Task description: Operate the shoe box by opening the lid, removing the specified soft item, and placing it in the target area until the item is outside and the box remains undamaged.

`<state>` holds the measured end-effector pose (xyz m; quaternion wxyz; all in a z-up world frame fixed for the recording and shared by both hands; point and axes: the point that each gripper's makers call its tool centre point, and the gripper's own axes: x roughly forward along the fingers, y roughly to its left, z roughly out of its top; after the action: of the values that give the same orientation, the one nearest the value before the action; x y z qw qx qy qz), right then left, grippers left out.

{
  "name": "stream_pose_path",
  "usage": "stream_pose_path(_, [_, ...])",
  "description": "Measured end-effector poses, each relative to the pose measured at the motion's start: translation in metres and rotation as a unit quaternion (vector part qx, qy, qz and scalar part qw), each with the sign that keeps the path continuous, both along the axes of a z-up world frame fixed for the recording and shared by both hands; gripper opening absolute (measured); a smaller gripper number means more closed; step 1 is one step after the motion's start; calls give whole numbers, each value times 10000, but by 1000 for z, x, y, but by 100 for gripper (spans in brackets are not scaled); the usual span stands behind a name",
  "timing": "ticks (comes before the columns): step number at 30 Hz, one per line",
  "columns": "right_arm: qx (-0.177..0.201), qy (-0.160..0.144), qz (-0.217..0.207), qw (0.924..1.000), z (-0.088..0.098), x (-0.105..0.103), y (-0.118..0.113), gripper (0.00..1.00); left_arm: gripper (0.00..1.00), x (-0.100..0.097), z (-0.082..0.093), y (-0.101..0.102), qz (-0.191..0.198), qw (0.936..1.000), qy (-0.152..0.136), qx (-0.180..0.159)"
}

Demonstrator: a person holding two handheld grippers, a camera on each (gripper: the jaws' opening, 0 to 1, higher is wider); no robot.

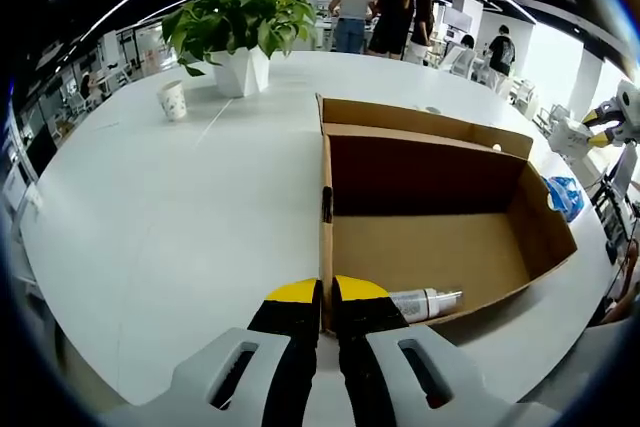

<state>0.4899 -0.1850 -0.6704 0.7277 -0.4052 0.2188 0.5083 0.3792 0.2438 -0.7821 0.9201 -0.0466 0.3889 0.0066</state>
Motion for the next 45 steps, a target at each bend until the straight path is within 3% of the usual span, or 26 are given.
stream_pose_path(18, [-159, 22, -137, 9998, -14, 20, -30, 14, 3, -1, 0, -1, -11, 10000, -28, 1])
stream_pose_path(45, [-429, 252, -139, 9987, -55, 48, -54, 14, 3, 2, -1, -1, 12, 10000, -62, -37])
